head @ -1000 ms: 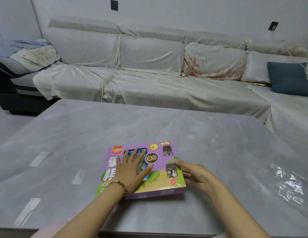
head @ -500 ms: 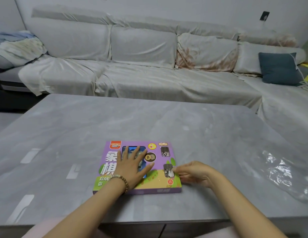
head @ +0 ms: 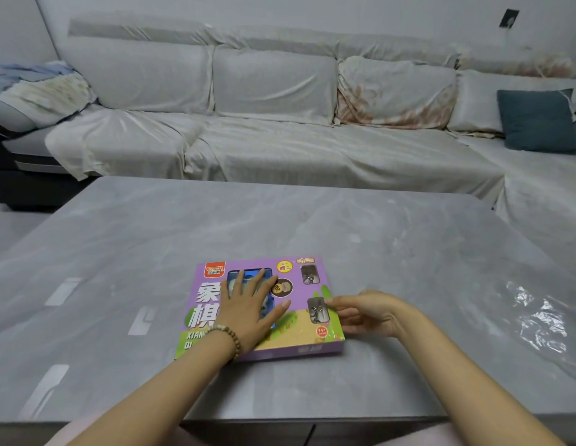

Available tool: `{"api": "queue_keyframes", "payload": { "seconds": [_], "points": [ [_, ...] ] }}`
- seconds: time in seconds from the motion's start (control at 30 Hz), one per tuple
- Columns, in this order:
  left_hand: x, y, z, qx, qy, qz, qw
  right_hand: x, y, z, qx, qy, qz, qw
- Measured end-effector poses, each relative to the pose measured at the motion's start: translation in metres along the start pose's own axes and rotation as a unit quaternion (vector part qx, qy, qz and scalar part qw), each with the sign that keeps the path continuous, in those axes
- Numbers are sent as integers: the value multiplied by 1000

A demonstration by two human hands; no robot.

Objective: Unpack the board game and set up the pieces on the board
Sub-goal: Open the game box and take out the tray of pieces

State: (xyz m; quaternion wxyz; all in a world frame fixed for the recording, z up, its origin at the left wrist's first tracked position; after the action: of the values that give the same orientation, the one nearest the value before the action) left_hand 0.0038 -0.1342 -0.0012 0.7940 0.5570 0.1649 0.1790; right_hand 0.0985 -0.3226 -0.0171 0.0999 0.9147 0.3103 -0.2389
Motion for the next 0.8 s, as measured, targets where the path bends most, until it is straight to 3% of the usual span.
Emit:
{"api": "queue_keyframes", "payload": {
  "seconds": [0.23,0.4,0.53,0.63,0.8],
  "points": [
    [-2,-2,0,-21,-14,-17,1000,5,-1,8,-33,19,12,999],
    [-6,-3,9,-2,-31,-13,999,-1,-8,15,62,13,-9,998],
    [-22,-11,30,15,-95,-23,995,-6,-3,8,128,29,6,991],
    [-29,-25,36,75,-115,-44,990,-11,0,12,144,27,0,989],
    [-26,-25,36,91,-114,-36,989,-17,48,14,74,56,100,991]
  ]
}}
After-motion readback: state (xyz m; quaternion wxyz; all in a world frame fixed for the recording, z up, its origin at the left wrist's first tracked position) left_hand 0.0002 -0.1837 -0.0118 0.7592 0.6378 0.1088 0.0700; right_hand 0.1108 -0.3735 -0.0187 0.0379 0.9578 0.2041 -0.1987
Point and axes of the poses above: each hand's wrist, its own x-axis towards the middle knuckle, its own y-axis out of the back of the hand, z = x × y, the point moved 8 cm from there along x, towards the middle knuckle, and after that the axes turned 12 degrees about y, right-handed, at the moved point
